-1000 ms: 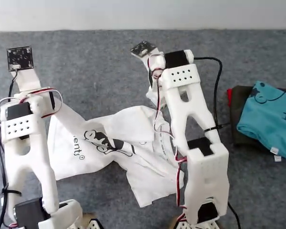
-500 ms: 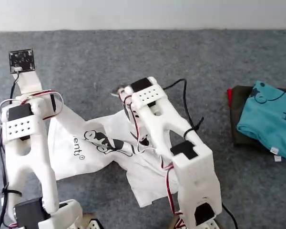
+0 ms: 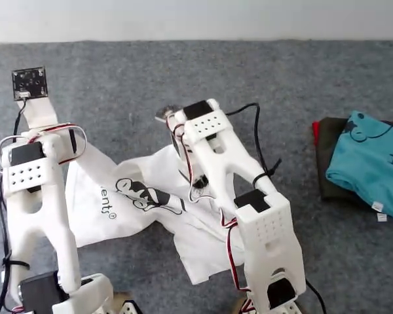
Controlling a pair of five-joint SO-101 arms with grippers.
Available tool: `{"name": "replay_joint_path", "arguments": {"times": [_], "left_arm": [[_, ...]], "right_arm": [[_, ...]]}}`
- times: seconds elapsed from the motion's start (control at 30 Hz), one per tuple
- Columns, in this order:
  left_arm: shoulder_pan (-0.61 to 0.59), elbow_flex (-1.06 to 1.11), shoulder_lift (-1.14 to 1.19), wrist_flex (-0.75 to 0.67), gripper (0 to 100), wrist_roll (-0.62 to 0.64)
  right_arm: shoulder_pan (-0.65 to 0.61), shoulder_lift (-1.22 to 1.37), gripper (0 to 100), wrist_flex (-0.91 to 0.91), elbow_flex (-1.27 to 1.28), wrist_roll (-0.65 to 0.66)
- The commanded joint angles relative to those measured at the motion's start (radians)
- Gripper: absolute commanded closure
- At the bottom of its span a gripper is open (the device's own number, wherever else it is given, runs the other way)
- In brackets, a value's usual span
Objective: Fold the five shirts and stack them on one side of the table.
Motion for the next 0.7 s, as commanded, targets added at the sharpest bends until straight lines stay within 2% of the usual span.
{"name": "replay_joint_path", "arguments": {"times": [0.0,0.13,0.3,0.37,0.47,0.67], "left_arm": [[0.003,-0.005,-0.012,0.008,99,0.003],[0.003,-0.005,-0.012,0.009,99,0.005],[0.003,-0.005,-0.012,0.011,99,0.003],[0.002,-0.005,-0.012,0.011,99,0.003],[0.002,-0.005,-0.012,0.023,99,0.003],[0.003,-0.005,-0.009,0.029,99,0.003]], "right_arm": [[0.004,-0.021,99.1,-0.042,-0.114,-0.005],[0.005,-0.019,99.1,-0.245,-0.15,-0.005],[0.004,0.056,98.7,-0.67,-0.175,-0.005],[0.018,0.108,93.5,-0.822,-0.201,-0.005],[0.031,0.17,83.3,-0.802,-0.299,-0.008],[0.116,0.24,82.5,-0.593,-0.583,-0.035]]}}
